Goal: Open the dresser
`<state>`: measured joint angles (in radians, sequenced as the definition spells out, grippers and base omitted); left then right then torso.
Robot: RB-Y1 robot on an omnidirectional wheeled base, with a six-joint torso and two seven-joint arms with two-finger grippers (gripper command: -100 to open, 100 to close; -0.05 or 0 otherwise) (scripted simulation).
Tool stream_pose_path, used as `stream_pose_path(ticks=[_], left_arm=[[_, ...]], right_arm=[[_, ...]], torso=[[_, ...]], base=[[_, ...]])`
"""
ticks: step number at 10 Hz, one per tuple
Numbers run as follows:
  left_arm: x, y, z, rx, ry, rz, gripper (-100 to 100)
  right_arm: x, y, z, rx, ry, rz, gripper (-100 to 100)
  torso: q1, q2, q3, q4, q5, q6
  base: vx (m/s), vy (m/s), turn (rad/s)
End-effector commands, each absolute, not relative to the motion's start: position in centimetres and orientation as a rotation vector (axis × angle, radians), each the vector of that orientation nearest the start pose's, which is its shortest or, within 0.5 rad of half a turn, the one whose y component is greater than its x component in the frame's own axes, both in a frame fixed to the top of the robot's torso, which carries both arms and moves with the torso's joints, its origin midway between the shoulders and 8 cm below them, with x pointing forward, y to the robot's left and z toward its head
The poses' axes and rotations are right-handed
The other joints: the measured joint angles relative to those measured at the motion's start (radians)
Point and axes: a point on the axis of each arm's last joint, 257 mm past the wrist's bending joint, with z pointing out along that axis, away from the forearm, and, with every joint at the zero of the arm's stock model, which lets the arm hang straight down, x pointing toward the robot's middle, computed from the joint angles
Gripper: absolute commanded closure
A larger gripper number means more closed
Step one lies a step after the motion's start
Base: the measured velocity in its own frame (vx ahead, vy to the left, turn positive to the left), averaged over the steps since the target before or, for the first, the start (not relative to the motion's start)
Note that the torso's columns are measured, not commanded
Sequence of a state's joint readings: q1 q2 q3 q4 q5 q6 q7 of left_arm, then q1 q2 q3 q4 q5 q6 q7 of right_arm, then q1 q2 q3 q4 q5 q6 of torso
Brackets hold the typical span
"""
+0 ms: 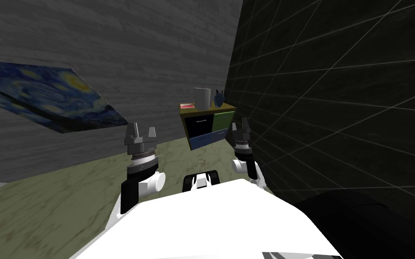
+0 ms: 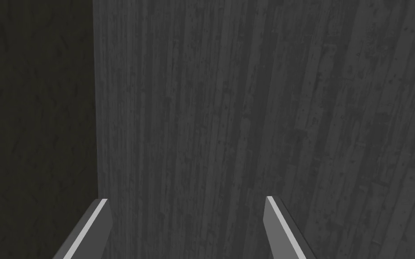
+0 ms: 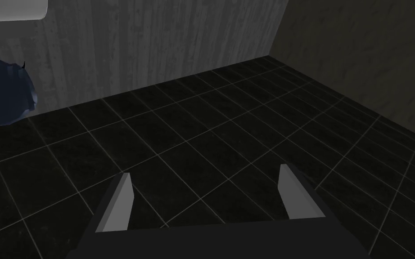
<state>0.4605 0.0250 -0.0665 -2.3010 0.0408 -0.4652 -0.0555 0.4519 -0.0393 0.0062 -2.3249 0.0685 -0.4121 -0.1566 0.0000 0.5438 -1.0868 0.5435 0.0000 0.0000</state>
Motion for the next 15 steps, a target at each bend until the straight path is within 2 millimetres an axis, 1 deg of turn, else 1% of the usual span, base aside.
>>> stream_pose_path(ticks=[1,2,3,4,6,7,8,9,10,11,12,13,14,15], left_arm=[[35.1,25.5,3.9,-0.635,0.611,-1.364,0],[35.1,25.5,3.9,-0.635,0.611,-1.364,0],[35.1,25.5,3.9,-0.636,0.611,-1.364,0],[35.1,25.5,3.9,-0.636,0.611,-1.364,0],[35.1,25.5,3.9,-0.636,0.611,-1.364,0],[35.1,25.5,3.9,-0.636,0.611,-1.364,0],[35.1,25.5,3.9,-0.636,0.611,-1.364,0],[35.1,25.5,3.9,-0.636,0.611,-1.364,0],[35.1,25.5,3.9,-0.636,0.611,-1.364,0],[35.1,25.5,3.9,-0.636,0.611,-1.364,0],[35.1,25.5,3.9,-0.636,0.611,-1.364,0],[35.1,25.5,3.9,-0.636,0.611,-1.364,0],[35.1,25.5,3.9,-0.636,0.611,-1.364,0],[35.1,25.5,3.9,-0.636,0.611,-1.364,0]], right_arm=[[35.4,-26.1,4.3,0.651,0.644,1.423,0],[36.3,-24.8,3.3,0.618,0.729,1.385,-100],[36.8,-24.1,2.7,0.601,0.775,1.359,-100],[37.4,-23.3,1.9,0.582,0.826,1.325,-100],[38.7,-21.7,0.0,0.54,0.931,1.251,-100],[38.7,-21.6,-0.1,0.531,0.942,1.236,-100],[39.4,-20.7,-1.3,0.509,0.999,1.19,-100],[39.4,-20.6,-1.3,0.5,1.004,1.18,-100],[40.1,-19.7,-2.5,0.472,1.062,1.128,-100],[40.1,-19.7,-2.6,0.463,1.066,1.117,-100],[40.7,-18.8,-3.8,0.435,1.123,1.065,-100],[40.7,-18.7,-3.9,0.42,1.129,1.048,-100],[41.3,-17.9,-5.2,0.39,1.184,0.993,-100],[41.3,-17.8,-5.3,0.371,1.19,0.972,-100]], torso=[[0.0,0.074,-0.148,0.074,0.0,0.0],[0.0,0.148,-0.295,0.148,0.0,0.0],[0.001,0.179,-0.365,0.18,0.0,0.0],[0.001,0.187,-0.386,0.189,0.0,0.0],[0.001,0.191,-0.391,0.193,0.0,0.0],[0.001,0.192,-0.39,0.194,0.0,0.0],[0.0,0.196,-0.388,0.195,0.0,0.0],[0.0,0.197,-0.388,0.195,0.0,0.0],[-0.001,0.197,-0.387,0.195,0.0,0.0],[-0.002,0.195,-0.389,0.195,-0.001,0.0],[-0.001,0.195,-0.389,0.194,0.0,0.0],[0.001,0.192,-0.39,0.194,0.0,0.0],[0.001,0.193,-0.39,0.194,0.001,0.0],[0.001,0.194,-0.39,0.194,0.0,0.0]], base=[[0.0,0.0,0.0],[0.048,0.01,-0.011],[0.086,0.022,-0.013],[0.109,0.023,-0.018],[0.138,0.041,-0.016],[0.112,0.04,-0.003],[0.1,0.045,-0.014],[0.077,0.023,-0.009],[0.093,0.006,-0.013],[0.082,0.009,-0.01],[0.118,0.032,-0.02],[0.111,0.038,-0.008],[0.111,0.045,-0.016],[0.099,0.036,-0.011]])
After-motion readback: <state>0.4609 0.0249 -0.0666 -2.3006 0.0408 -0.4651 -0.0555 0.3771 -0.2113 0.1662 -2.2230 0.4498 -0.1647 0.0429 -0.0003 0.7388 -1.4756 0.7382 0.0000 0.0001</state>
